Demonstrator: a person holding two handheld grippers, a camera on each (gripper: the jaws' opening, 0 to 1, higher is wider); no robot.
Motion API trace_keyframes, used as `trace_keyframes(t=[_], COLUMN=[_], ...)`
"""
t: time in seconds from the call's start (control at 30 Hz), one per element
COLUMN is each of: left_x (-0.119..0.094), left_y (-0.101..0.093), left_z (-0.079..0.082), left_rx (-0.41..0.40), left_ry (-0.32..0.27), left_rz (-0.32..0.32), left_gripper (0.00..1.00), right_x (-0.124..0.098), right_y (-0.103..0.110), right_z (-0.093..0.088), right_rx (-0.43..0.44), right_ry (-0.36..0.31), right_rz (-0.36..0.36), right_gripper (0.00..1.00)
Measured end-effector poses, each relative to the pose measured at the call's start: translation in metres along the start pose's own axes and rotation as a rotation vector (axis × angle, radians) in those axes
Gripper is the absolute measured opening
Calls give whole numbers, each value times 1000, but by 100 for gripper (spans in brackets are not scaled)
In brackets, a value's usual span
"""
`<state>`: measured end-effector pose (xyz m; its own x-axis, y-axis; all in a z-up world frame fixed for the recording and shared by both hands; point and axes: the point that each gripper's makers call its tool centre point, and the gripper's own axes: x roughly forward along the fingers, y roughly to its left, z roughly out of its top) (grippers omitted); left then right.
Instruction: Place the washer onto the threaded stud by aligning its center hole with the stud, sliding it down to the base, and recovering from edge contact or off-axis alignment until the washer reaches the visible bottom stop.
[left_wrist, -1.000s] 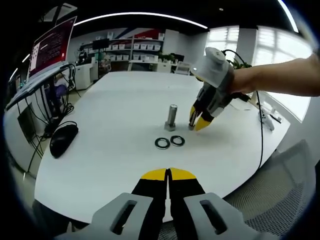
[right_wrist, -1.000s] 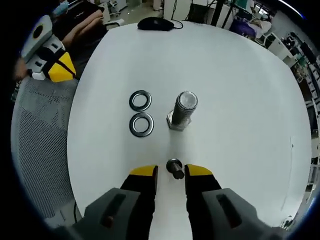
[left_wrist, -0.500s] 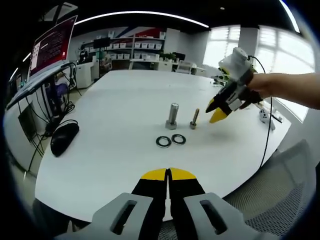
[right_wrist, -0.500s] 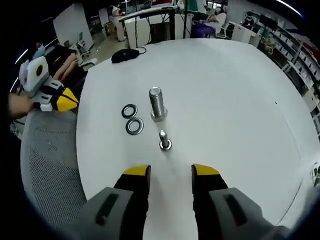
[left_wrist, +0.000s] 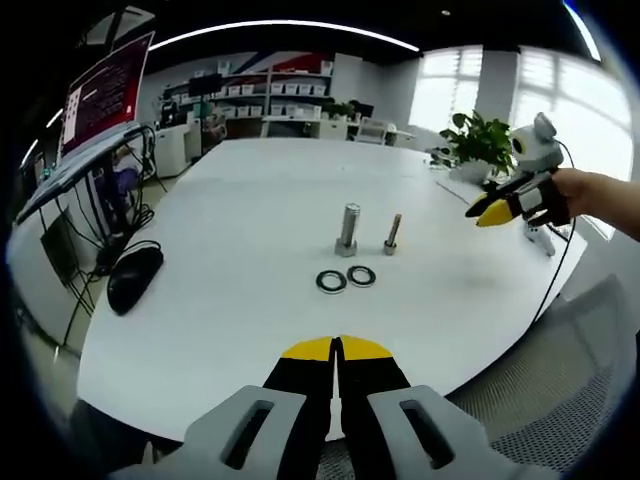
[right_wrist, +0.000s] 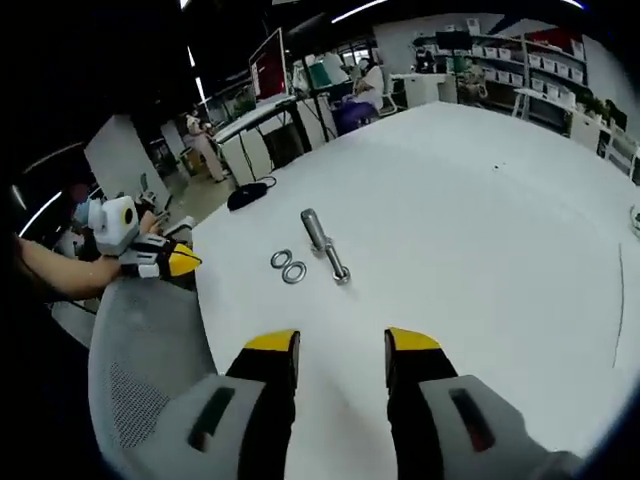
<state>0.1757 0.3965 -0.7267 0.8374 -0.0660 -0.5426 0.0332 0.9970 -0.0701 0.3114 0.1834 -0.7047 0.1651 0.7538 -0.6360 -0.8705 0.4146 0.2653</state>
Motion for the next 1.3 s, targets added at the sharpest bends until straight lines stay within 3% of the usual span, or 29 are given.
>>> trace_keyframes(t=[0.1,0.3,0.4,0.7,1.0,1.13,1.3], left_x=[0,0,0,-1,-1,-1,-1], left_y=[-2,-2,-2,1,1,1,1], left_z=[-8,-9,-9,-13,-10,-7,-4], left_rx=[-21,-23,-31,-51,-54,-69,-87], left_ry=[42,52,53,74,60,41,15], left_rz=[-9,-11,-9,14,16,12,7], left_gripper=[0,0,0,0,1,5,11], right_x=[-16,-49,-64,-90,-88,-87,-84], right_y=[6,11,11,12,43,49,46], right_z=[-3,-7,-15,-43,-59,-61,-63], right_rx=[27,59,61,31,-92,-182,-225], right_ry=[-47,-140,-173,-211,-202,-184,-164], right_rz=[6,-23,-57,-162,-196,-237,-288], right_gripper=[37,38,43,52,55,55,55])
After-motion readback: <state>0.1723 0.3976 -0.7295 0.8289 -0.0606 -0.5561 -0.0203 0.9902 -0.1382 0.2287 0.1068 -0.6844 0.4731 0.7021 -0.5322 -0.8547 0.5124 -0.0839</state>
